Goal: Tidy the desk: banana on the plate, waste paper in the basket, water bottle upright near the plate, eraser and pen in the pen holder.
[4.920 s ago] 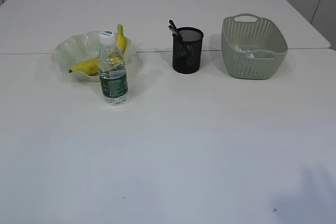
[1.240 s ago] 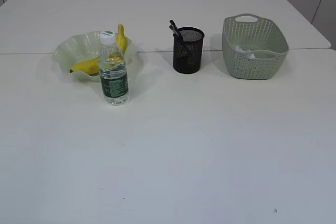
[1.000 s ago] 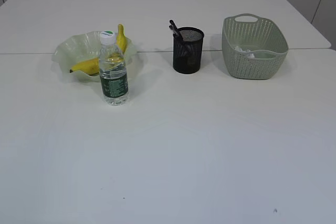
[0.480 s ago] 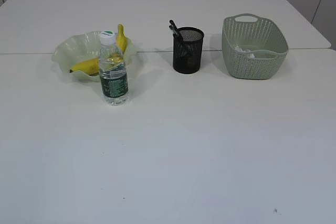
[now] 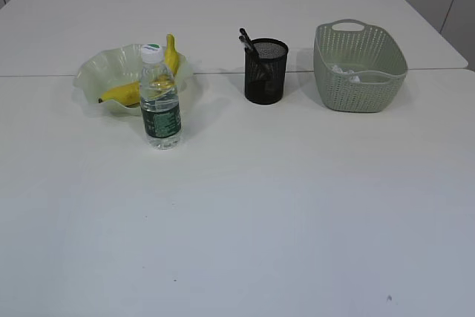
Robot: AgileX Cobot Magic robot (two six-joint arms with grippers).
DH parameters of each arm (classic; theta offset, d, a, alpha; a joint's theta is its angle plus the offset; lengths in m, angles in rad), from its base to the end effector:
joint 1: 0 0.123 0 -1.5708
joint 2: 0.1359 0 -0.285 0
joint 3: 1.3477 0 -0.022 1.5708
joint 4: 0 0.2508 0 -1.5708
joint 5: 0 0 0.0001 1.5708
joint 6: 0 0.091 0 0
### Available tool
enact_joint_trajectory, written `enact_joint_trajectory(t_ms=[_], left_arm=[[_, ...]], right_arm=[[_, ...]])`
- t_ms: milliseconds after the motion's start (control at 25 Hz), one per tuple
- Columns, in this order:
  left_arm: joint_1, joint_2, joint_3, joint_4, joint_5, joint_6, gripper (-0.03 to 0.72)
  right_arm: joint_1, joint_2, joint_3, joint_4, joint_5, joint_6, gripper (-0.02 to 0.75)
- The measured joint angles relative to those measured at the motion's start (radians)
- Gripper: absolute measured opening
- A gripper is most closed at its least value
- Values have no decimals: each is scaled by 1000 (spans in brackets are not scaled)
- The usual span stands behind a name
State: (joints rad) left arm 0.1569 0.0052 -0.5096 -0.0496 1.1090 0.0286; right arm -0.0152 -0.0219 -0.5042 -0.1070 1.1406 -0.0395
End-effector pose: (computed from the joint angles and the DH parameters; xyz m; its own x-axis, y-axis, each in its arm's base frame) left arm -0.0066 -0.0051 0.2762 -0.4889 -0.0708 -0.8695 -0.1148 0.9933 -0.0163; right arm -0.0125 -0.0086 0.2723 -0.5078 -0.0761 -0.8581 0.0566 0.9910 -0.1213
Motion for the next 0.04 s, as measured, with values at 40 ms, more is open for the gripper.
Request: enact_joint_trajectory(t_ms=[40], left_arm=[[0,0,0,0,0,0,181]], right_arm=[[0,0,0,0,0,0,193]])
